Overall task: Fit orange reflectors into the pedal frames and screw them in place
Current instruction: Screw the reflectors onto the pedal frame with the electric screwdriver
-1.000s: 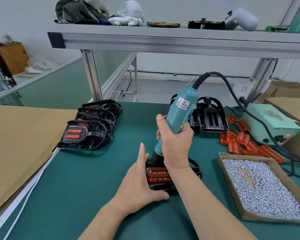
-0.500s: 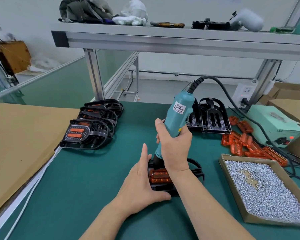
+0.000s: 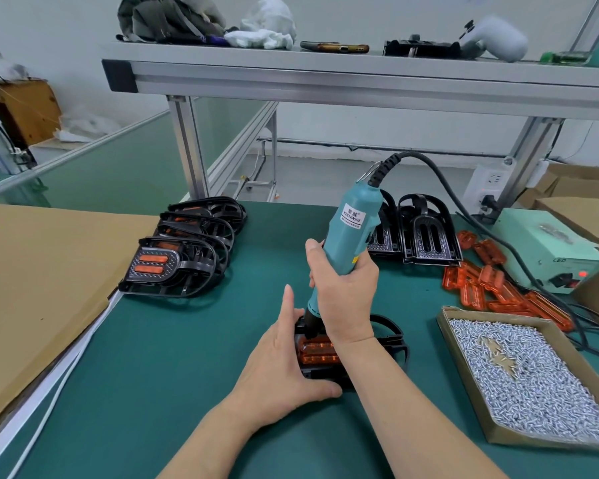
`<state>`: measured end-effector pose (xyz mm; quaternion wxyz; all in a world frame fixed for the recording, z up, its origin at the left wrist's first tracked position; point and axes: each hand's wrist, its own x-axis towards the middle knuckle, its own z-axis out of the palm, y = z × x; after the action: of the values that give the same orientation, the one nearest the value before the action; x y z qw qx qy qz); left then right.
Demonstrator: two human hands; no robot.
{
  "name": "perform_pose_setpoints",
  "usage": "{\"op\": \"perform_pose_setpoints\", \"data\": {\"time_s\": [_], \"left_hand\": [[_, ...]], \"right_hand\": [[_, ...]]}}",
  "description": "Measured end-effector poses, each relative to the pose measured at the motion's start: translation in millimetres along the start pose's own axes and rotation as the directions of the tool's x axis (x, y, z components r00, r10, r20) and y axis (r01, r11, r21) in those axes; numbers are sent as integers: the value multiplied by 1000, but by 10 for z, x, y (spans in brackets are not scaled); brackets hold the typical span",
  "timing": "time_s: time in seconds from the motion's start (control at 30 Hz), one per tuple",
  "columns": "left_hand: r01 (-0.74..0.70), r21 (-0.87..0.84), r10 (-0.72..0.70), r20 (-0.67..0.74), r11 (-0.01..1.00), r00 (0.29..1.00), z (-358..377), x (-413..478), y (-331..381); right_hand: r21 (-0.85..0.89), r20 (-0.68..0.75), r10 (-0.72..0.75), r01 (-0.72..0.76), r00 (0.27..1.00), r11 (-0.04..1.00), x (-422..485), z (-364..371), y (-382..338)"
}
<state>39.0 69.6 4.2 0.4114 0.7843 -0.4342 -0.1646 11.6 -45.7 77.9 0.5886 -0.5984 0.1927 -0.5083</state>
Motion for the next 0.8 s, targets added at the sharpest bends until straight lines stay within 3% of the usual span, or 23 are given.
{"op": "perform_pose_setpoints", "data": {"time_s": [0.4,0.6,0.8], "left_hand": [[-12,-2,12,-9,1000,1000,4,11,8],[-2,39,2,-8,999,1000,2,14,-5],[38,39,-37,-18,999,999,12,-1,9]], "right_hand": [[34,-25,62,-61,998,998,6,-8,20],[105,-25,-3,6,1000,994,9,-115,-123],[204,-152,32,0,988,979,275,-434,-350]]}}
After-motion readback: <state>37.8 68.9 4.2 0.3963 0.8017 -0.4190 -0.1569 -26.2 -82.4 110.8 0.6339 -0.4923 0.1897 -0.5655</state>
